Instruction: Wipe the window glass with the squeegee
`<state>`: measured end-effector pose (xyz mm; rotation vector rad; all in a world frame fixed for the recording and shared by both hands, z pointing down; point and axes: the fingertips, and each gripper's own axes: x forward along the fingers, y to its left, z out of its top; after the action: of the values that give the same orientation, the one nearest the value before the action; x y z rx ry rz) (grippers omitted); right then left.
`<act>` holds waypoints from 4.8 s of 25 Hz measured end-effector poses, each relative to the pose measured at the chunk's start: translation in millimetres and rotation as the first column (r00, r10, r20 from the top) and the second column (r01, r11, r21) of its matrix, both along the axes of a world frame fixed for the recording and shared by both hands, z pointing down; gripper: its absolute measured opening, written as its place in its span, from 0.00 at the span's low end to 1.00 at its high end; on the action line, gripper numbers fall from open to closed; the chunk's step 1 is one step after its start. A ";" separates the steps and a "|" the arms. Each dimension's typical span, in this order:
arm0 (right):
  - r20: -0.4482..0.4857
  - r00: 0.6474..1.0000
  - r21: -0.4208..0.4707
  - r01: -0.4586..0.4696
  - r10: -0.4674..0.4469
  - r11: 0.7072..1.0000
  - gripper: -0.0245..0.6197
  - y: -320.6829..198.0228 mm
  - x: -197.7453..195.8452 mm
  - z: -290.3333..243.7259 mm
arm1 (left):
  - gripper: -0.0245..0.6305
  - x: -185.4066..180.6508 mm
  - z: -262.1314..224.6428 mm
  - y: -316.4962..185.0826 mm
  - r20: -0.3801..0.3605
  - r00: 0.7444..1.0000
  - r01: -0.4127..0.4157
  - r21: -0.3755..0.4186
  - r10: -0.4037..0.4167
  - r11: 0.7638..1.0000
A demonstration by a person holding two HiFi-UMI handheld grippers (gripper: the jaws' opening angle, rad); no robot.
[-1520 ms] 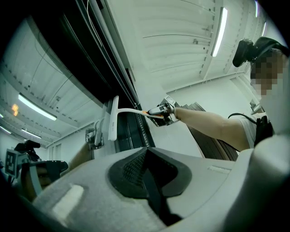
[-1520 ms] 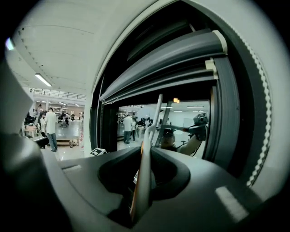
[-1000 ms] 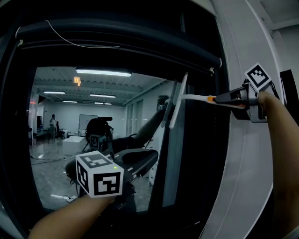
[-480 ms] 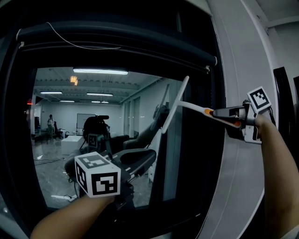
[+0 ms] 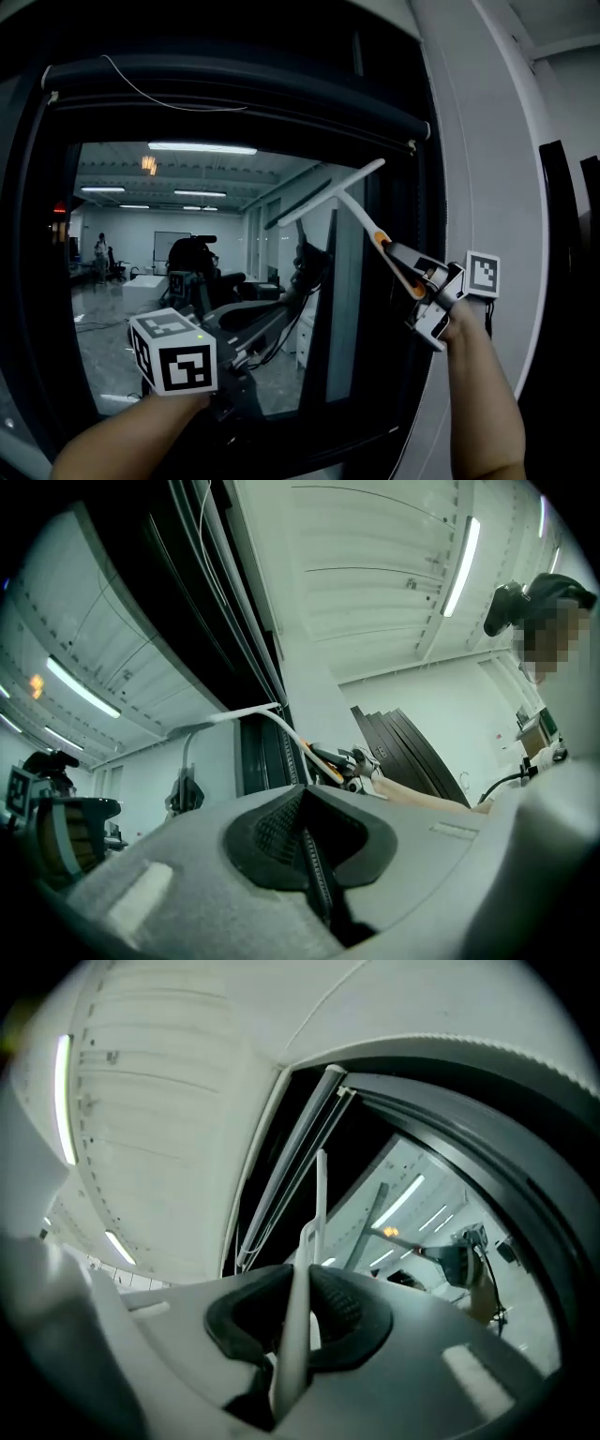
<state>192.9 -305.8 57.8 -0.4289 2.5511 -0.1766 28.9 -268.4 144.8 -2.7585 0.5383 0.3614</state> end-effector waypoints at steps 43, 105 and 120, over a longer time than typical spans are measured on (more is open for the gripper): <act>0.553 0.789 0.041 0.296 -0.268 0.954 0.14 -83.7 7.7 -63.6 | 0.04 47.4 -32.3 1.2 0.102 0.994 0.037 0.093 -0.047 0.995; 0.594 0.775 -0.095 0.333 -0.215 0.938 0.14 -142.7 37.7 31.8 | 0.04 81.3 -28.7 -92.4 0.023 1.000 0.022 -0.193 -0.018 0.981; 0.605 0.773 -0.153 0.349 -0.191 0.925 0.14 -137.0 39.1 105.9 | 0.04 87.2 16.6 -99.3 -0.010 1.000 0.012 -0.287 -0.015 0.958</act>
<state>232.0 -442.8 163.7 -0.0636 1.9630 -0.6534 116.1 -367.7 161.5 -3.0304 0.6598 0.3193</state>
